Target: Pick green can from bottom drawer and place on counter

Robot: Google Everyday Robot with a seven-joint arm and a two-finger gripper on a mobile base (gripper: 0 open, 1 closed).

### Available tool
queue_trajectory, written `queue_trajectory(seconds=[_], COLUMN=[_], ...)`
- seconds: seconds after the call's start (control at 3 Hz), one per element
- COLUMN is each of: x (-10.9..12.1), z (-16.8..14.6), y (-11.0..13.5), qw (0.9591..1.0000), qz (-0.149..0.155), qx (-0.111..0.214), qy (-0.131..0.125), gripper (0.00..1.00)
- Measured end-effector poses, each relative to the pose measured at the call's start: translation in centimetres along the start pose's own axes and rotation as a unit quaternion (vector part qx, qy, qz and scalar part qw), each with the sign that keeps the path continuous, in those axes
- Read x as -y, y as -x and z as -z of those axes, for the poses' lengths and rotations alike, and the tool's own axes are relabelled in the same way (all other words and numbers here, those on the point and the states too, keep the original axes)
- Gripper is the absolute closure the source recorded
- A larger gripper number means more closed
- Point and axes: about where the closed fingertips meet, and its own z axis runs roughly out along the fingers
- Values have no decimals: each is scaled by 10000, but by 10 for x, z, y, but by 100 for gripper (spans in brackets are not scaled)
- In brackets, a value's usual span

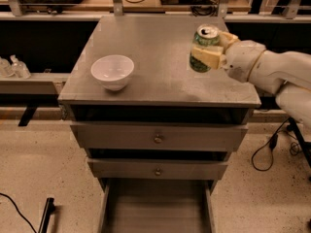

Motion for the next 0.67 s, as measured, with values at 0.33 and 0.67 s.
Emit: queue_trajectory(seconds=[0.33,0.67], x=[10,17], z=[-18,-29], y=[24,43], qw=[9994,9981], qz=[-207,-403], qx=[213,343], qy=[-196,-308], gripper=[100,100])
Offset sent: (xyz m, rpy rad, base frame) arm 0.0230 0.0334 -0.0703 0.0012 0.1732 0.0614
